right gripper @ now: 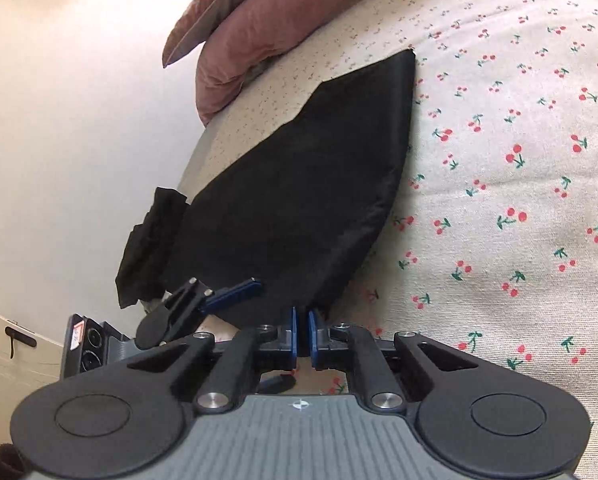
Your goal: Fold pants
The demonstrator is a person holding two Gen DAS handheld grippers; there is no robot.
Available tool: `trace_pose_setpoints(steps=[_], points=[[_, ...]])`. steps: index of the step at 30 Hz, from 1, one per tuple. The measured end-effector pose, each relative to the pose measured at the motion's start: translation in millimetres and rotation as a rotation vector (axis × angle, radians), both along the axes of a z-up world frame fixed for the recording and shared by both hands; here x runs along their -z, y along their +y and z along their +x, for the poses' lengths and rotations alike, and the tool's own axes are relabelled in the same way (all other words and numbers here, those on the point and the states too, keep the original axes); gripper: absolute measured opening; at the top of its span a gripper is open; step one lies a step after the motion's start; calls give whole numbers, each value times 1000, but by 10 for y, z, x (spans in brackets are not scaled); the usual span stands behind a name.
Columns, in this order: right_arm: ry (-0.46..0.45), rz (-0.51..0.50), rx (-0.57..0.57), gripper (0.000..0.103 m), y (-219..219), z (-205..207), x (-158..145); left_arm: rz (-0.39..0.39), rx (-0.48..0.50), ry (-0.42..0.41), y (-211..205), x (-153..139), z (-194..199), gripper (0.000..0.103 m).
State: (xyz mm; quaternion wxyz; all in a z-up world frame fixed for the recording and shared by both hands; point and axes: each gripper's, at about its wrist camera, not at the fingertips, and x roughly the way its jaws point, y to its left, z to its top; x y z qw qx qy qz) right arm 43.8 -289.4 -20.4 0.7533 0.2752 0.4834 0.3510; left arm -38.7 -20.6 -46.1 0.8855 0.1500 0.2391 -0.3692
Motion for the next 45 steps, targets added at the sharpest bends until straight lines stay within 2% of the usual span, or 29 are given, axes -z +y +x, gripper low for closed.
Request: trace_pose_setpoints(steps=[3, 6, 9, 11, 13, 15, 17, 23, 27, 30, 31, 32, 34, 38, 45], points=[[-23, 13, -3, 9, 49, 31, -95, 44, -21, -53, -199, 58, -9, 86], [-40, 20, -1, 10, 93, 79, -156, 71, -81, -96, -362, 107, 28, 85], [-41, 12, 9, 21, 43, 135, -143, 118, -134, -147, -488, 173, 56, 69], [-47, -42, 39, 29, 3, 173, -89, 154, -158, -157, -522, 225, 121, 54], [-50, -113, 70, 35, -9, 234, -20, 168, -170, -147, -530, 277, 160, 52], [-39, -150, 93, 36, -33, 317, 91, 161, -173, -151, -532, 288, 155, 50], [-20, -149, 116, 36, -72, 425, 206, 155, -170, -146, -531, 283, 140, 42], [-42, -61, 191, 30, -66, 844, 373, 134, -188, -126, -584, 272, 96, 31], [-48, -22, 247, 17, -11, 1094, 447, 102, -208, -89, -544, 252, 112, 25], [-37, 23, 274, 13, 36, 1207, 485, 68, -222, -44, -473, 231, 153, 20], [-37, 26, 283, 4, 56, 1225, 488, 58, -225, -31, -452, 223, 163, 17], [-35, 16, 286, 3, 78, 1234, 483, 44, -230, -18, -424, 215, 173, 9], [-39, -47, 282, 1, 117, 1211, 385, 30, -230, -5, -402, 182, 184, 2], [-34, -35, 312, 1, -46, 1123, 250, -12, -204, 20, -456, 65, 177, 1], [-34, -26, 442, 1, -764, 742, 135, -146, -113, 117, -754, -109, 152, 1]])
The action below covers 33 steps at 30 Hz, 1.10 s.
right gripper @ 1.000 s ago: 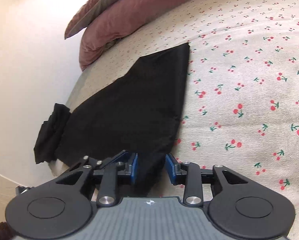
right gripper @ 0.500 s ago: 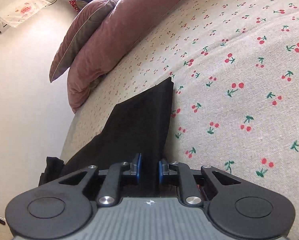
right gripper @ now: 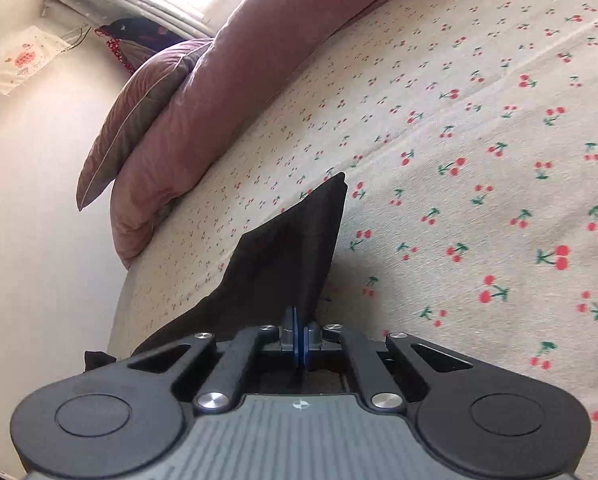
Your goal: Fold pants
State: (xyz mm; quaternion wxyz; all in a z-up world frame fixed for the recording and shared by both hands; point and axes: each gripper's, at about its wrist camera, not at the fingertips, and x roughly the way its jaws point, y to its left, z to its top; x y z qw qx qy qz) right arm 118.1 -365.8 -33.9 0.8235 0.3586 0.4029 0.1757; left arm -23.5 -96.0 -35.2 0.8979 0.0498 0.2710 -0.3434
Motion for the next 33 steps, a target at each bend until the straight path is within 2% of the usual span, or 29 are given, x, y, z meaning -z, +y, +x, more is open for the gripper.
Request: trace_pose_setpoints(steps=[6, 10, 17, 21, 25, 27, 30, 32, 33], points=[[-44, 28, 114, 1, -276, -350, -256, -123, 54, 48, -145, -143, -77, 1], [-90, 29, 110, 2, -151, -399, -518, -219, 12, 66, 27, -305, -97, 1], [-176, 8, -44, 2, 652, -75, -974, -395, -168, 98, 702, -478, -74, 1], [-171, -18, -154, 3, 1316, 178, -974, -455, -313, 120, 1164, -479, -108, 1], [-131, -22, -242, 6, 1947, 379, -777, -463, -466, 176, 1599, -340, -120, 1], [-100, -30, -277, 10, 2223, 467, -614, -426, -530, 211, 1795, -243, -109, 2], [-49, -42, -311, 19, 2492, 541, -430, -343, -576, 305, 1991, -75, -41, 11], [-29, -38, -321, 31, 2524, 549, -373, -278, -574, 359, 2114, -12, 7, 22], [-29, -43, -314, 43, 2535, 548, -370, -263, -571, 371, 2208, 0, -15, 23]])
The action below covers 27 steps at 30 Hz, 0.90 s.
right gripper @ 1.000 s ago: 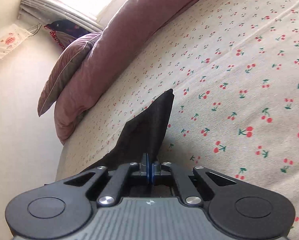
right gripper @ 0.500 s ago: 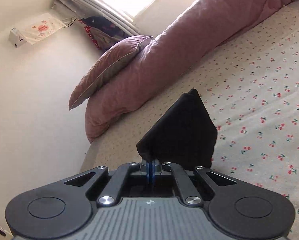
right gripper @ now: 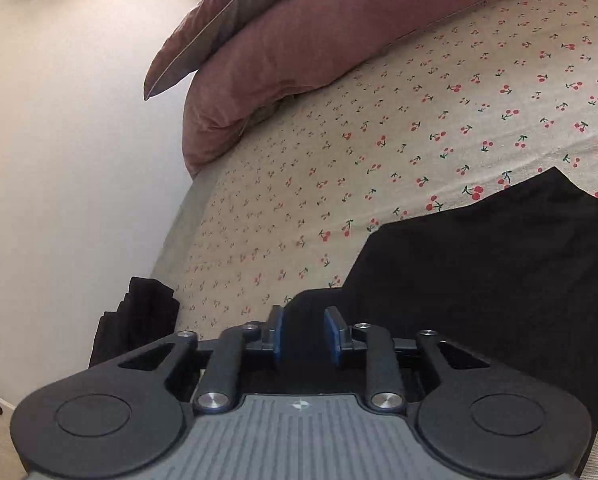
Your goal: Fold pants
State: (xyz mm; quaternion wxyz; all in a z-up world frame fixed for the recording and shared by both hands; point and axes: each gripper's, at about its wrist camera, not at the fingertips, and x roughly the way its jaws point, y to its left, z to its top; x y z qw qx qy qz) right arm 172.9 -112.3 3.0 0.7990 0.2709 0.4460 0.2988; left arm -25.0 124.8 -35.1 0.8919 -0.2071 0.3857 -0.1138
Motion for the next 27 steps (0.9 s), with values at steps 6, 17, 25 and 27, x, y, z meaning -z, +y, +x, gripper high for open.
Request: trace_pose_setpoints(steps=[6, 17, 25, 27], points=[[-46, -122, 26, 46, -264, -252, -90, 31, 54, -17, 147, -173, 283, 23], [-71, -235, -10, 58, -539, -604, 216, 164, 277, 6, -17, -420, 258, 62], [-94, -256, -63, 61, -636, -745, 258, 202, 223, -127, -7, -502, 775, 73], [-92, -240, -37, 65, -716, -760, 228, 197, 238, -128, -73, -417, 1057, 71]])
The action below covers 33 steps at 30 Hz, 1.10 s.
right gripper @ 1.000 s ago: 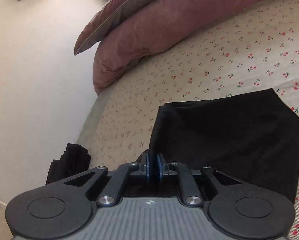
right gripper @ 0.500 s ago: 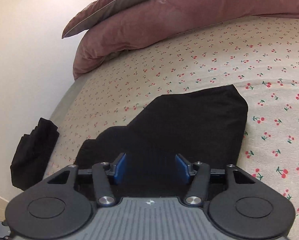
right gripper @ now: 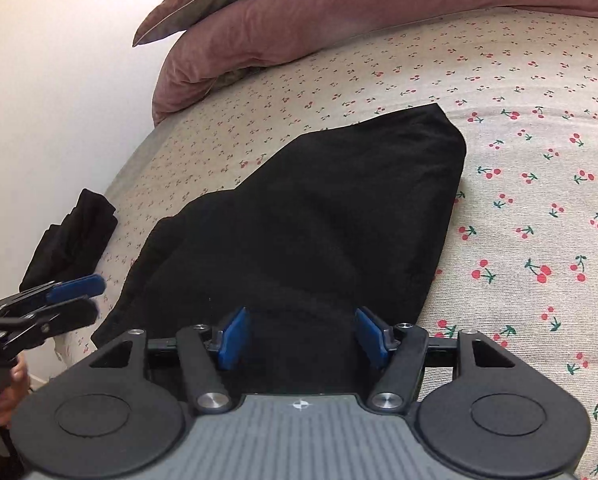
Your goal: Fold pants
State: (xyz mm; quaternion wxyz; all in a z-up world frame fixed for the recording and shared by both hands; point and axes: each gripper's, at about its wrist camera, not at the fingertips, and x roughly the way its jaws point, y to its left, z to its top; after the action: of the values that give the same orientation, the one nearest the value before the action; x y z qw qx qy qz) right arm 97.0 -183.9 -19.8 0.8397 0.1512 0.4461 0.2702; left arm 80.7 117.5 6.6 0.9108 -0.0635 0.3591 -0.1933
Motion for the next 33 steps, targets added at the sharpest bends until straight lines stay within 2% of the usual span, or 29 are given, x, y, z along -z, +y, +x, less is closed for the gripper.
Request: trace_pose_setpoints(steps=[1, 6, 7, 8, 12, 14, 15, 20, 23, 28, 30, 33], points=[[-3, 6, 13, 66, -37, -6, -4, -7, -5, 12, -21, 64, 170, 70], [3, 33, 57, 66, -180, -31, 54, -113, -45, 101, 53, 389, 682, 40], [1, 34, 56, 66, -184, -33, 59, -125, -47, 118, 67, 444, 731, 32], [-4, 32, 51, 66, -182, -38, 60, -131, -46, 128, 70, 491, 767, 29], [-27, 3, 34, 67, -175, -53, 64, -179, -51, 137, 33, 539, 851, 22], [-39, -12, 34, 67, -149, -51, 61, -180, -58, 137, -2, 536, 852, 5], [-49, -20, 35, 67, -133, -50, 53, -179, -63, 126, -14, 513, 826, 2], [-76, -20, 37, 69, -100, -49, 21, -187, -71, 21, 98, 200, 526, 0], [-83, -22, 30, 71, -68, -48, 17, -144, -101, -32, 289, 96, 308, 0], [-73, -42, 20, 71, 28, -43, 63, -92, -242, 36, 739, 226, 241, 1], [-68, -42, 13, 71, 71, -52, 71, -65, -251, 34, 835, 271, 228, 2], [-73, -45, 3, 73, 128, -74, 77, -57, -228, 32, 915, 336, 241, 11]])
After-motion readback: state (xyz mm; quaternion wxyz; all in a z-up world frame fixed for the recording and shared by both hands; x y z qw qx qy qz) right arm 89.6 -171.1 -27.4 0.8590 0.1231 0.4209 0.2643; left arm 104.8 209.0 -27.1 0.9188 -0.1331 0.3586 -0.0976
